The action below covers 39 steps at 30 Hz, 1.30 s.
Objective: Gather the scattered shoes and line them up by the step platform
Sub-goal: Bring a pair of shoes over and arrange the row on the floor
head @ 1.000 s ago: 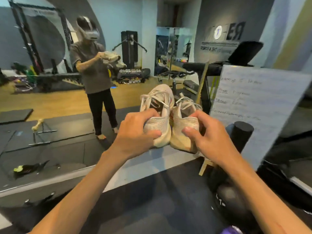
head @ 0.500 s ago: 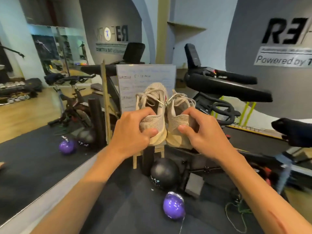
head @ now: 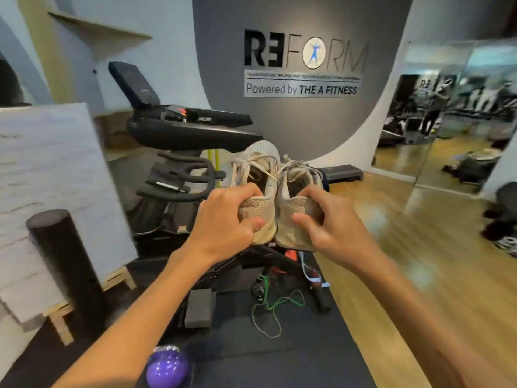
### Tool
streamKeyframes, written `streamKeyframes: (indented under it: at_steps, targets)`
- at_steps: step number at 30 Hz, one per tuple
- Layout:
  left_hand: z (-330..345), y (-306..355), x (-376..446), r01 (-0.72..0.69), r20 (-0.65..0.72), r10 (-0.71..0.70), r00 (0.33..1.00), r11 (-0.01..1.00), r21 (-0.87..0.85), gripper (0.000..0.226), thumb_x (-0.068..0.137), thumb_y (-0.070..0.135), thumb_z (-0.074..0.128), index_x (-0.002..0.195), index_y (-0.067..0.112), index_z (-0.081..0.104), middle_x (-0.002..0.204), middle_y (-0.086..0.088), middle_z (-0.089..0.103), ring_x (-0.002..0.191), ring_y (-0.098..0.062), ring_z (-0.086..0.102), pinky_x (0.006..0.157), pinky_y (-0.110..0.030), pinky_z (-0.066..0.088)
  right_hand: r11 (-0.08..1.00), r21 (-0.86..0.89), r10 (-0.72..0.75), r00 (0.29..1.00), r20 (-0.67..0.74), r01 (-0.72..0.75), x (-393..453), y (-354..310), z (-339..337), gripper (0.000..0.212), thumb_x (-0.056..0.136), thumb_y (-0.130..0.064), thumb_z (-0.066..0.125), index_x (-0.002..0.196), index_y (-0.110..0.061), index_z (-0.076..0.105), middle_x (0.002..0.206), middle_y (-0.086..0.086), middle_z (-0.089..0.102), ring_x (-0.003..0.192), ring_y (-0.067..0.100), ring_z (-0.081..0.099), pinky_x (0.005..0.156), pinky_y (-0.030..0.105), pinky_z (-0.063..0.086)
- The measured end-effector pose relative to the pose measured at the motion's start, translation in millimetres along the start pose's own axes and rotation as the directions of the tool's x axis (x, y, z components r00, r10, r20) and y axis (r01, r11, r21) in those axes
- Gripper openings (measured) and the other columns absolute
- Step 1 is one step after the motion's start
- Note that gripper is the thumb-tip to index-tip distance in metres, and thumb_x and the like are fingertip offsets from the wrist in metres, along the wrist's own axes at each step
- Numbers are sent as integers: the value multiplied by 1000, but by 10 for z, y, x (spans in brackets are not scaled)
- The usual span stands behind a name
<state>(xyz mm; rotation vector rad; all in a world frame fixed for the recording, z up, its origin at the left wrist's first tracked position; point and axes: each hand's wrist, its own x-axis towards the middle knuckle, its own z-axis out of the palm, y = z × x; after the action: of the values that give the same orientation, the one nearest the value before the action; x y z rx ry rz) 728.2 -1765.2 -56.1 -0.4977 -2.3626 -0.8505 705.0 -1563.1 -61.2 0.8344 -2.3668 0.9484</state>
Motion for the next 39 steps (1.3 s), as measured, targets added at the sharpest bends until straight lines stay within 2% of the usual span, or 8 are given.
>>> streamKeyframes:
  at_steps: [6,10,15,19,26,32,36,39]
  targets:
    - [1240,456,752,-104,140,127,982,982,-161,21,66,30,68,85,25,62,74,10,60,71,-18,57,67,-44,50,978,-102,174,980,-99,-184,-291,986,-797,12,86,-16,70,89,-9,60,72,5,59,65,14,50,59,29,40]
    - [2028,690,1268,-174,195,225,955,953,-248,21,67,31,69,86,23,63,75,8,62,70,-17,58,64,-42,50,945,-148,268,950,-160,-292,-375,1655,-1204,11,87,-17,68,91,-12,59,75,0,60,67,10,51,56,18,37]
    - [3027,819,1995,-224,245,312,918,917,-330,21,71,22,76,86,22,62,72,8,58,68,-18,55,64,-43,50,889,-208,360,904,-231,-408,-289,2561,-1581,12,87,-18,68,92,-12,60,77,-2,60,69,8,52,57,16,37]
    - [3818,859,2685,-281,291,406,866,877,-389,22,69,20,77,84,20,61,68,2,58,64,-21,53,62,-43,48,827,-255,427,855,-294,-501,-82,3310,-1809,14,88,-21,67,96,-11,60,84,2,62,74,13,55,64,28,45]
    - [5309,1109,3735,-225,422,472,774,828,-513,19,67,30,71,82,24,62,70,4,60,67,-19,54,61,-35,44,675,-219,579,691,-434,-704,-7,4627,-2350,11,88,-21,67,95,-16,60,80,-7,60,72,4,53,58,13,37]
    - [6863,1579,4225,-165,577,434,692,873,-459,23,71,27,76,90,24,65,86,-2,62,86,-26,52,70,-34,44,545,-164,701,554,-450,-822,-366,6002,-2970,11,88,-22,67,96,-18,59,86,-4,60,77,11,53,60,14,36]
    - [7786,1876,4516,-91,655,373,657,902,-423,19,71,26,75,88,24,66,86,-2,63,85,-24,53,65,-32,39,509,-102,745,497,-445,-855,-554,6815,-3452,13,85,-22,69,91,-14,62,87,0,62,79,14,54,63,25,38]
    - [8382,2134,4801,-52,685,341,644,913,-405,18,70,26,75,86,22,67,87,-2,64,86,-24,54,67,-32,41,521,-84,780,513,-358,-850,-605,7352,-3762,15,84,-25,70,85,-15,58,87,2,58,80,16,52,67,30,39]
